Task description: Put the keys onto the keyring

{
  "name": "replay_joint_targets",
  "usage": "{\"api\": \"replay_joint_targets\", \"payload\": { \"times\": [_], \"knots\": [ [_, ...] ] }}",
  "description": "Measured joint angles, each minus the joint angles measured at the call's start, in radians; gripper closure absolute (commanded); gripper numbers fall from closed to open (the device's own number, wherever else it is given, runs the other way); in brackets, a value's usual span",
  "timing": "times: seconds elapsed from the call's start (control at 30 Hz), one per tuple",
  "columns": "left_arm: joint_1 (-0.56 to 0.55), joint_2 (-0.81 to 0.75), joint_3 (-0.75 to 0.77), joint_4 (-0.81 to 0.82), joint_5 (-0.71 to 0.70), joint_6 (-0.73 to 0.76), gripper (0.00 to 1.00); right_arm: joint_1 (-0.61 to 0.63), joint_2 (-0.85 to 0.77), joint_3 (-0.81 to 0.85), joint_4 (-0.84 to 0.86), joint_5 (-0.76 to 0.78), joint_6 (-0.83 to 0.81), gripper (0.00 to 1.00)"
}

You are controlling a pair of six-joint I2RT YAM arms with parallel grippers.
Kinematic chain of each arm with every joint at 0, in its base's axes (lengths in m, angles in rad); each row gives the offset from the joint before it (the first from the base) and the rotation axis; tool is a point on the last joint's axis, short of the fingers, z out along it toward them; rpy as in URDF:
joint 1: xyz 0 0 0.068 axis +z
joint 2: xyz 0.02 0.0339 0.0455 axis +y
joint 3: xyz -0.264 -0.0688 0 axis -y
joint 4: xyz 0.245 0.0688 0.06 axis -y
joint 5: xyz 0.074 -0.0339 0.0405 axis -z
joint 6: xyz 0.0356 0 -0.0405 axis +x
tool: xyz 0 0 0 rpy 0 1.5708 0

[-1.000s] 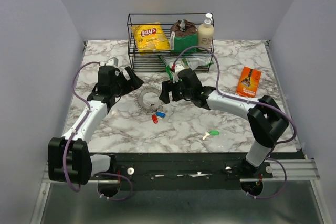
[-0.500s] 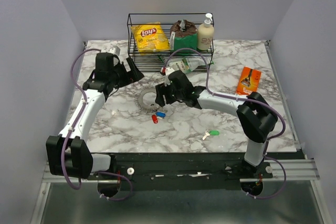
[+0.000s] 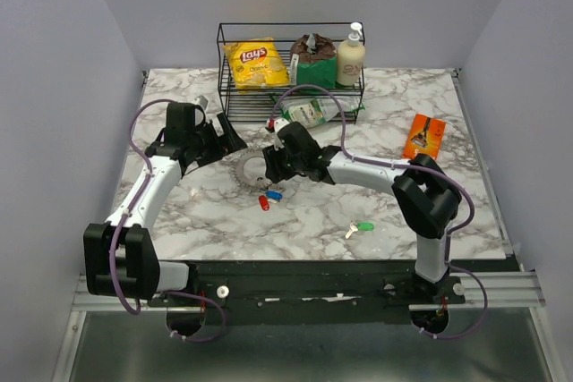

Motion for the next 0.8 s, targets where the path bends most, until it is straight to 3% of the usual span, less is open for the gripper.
{"api": "replay_joint_targets", "payload": {
  "times": [0.57, 0.8],
  "knots": [
    [0.016, 0.018, -0.032, 0.084, 0.055, -0.045, 0.01, 0.012, 0.095, 0.05, -0.052, 0.051, -0.007, 0.53],
    [0.016, 0.018, -0.032, 0.076, 0.047, -0.044, 0.01, 0.018, 0.146, 0.084, -0.052, 0.051, -0.009, 0.6]
  ]
}}
